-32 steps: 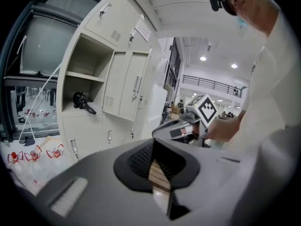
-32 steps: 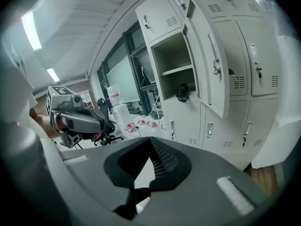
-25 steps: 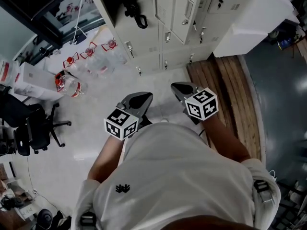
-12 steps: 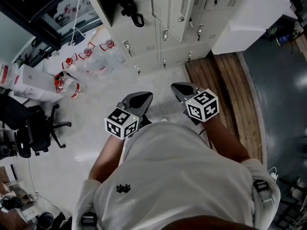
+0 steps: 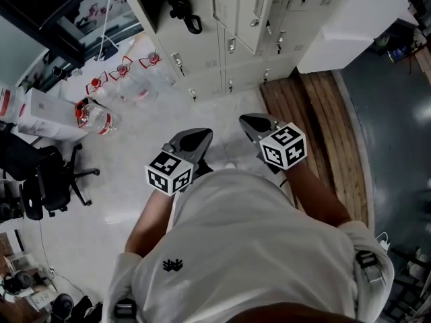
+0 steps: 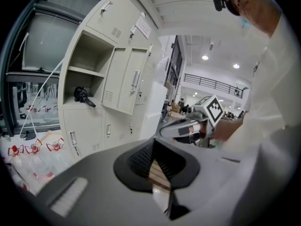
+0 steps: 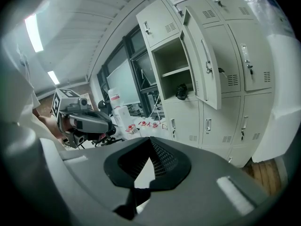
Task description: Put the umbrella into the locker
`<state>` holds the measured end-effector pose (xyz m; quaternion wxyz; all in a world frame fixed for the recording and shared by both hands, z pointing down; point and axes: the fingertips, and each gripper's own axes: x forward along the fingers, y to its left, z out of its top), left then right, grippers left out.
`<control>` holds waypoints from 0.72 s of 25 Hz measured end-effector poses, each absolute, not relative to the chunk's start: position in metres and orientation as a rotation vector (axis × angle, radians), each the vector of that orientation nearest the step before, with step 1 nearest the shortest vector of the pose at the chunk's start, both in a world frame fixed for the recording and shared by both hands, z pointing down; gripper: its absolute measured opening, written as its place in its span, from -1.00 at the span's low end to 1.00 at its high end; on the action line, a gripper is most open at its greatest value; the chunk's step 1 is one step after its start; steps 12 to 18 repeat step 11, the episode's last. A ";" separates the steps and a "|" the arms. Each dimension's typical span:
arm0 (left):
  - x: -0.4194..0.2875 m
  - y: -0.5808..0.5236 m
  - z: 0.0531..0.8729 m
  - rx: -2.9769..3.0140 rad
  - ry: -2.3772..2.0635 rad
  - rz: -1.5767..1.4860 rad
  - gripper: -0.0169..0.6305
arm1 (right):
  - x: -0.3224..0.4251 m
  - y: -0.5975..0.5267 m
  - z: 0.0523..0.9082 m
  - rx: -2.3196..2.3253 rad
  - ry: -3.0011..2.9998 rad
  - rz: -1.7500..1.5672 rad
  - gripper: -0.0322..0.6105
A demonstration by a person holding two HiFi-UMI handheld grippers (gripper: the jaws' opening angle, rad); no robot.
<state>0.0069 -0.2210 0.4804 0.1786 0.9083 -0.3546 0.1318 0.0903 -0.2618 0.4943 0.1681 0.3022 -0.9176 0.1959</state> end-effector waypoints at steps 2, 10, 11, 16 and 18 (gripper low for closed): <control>0.007 -0.220 0.481 2.566 -1.005 0.371 -0.77 | 0.090 -0.261 0.495 0.855 -2.609 0.558 -0.89; 0.002 -0.222 0.483 2.551 -1.020 0.371 -0.77 | 0.084 -0.264 0.496 0.834 -2.615 0.556 -0.89; 0.002 -0.222 0.484 2.549 -1.022 0.371 -0.78 | 0.084 -0.265 0.497 0.830 -2.616 0.557 -0.89; 0.002 -0.222 0.484 2.549 -1.022 0.371 -0.78 | 0.084 -0.265 0.497 0.830 -2.616 0.557 -0.89; 0.002 -0.222 0.484 2.549 -1.022 0.371 -0.78 | 0.084 -0.265 0.497 0.830 -2.616 0.557 -0.89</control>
